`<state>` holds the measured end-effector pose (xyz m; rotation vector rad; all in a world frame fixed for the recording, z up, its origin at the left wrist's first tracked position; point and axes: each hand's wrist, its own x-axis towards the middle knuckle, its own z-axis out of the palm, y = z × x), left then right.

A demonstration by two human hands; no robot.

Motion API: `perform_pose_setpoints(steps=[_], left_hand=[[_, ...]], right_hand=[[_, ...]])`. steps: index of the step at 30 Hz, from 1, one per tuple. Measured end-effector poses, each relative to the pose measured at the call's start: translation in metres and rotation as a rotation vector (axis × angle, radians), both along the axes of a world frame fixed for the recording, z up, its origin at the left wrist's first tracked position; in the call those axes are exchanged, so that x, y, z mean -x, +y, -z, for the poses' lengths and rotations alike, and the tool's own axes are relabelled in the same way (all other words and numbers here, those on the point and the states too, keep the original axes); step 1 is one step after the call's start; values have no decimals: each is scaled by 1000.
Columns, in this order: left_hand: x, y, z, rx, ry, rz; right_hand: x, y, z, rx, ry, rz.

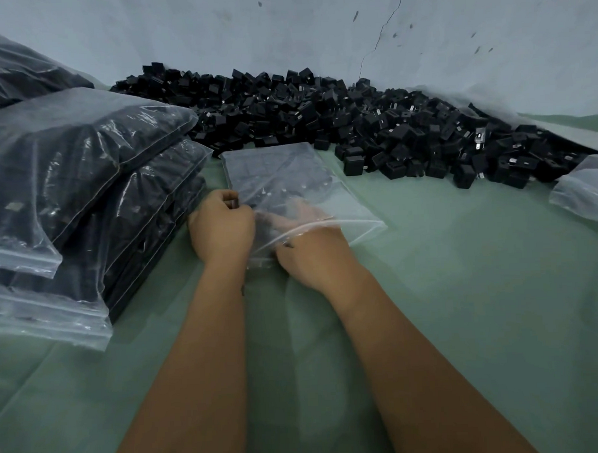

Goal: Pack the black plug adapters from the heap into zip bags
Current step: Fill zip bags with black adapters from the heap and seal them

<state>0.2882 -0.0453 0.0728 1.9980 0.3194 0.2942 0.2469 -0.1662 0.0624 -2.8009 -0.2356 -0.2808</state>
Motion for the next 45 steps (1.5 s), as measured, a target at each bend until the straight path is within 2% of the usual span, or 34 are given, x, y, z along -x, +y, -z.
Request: perform_pose_setpoints(steps=[5,11,17,22,24,31,35,37,42,43,45], left_hand=[[1,0,0,-19,-1,22],[2,0,-1,-28,7,31],[4,1,-1,-21,0,46],[4,1,-2,-43,16,65],[7,0,-3,-84,0,68],[14,-9,-8,-433,-213,112],[14,-10,-9,-472,-219,162],[13,-6,-9,-482,-184,175],[12,-6,-9,-608,-154,195],[12,-6,-9,-636,-144,201],[12,-7,-9,-679,-136,208]], right_hand=[[11,-4,2,-8,-88,16],[-2,-1,9,128,-73,-24],[-3,-2,10,162,-109,-43],[0,1,8,100,-111,-92],[-1,1,6,118,-123,-107],[5,1,5,92,-165,-113],[12,-2,-4,-33,-248,-182],[17,-4,-9,-104,-365,-185],[21,-24,-20,-240,-821,4],[19,-33,-21,-288,-848,83],[14,-58,-17,-461,-727,320]])
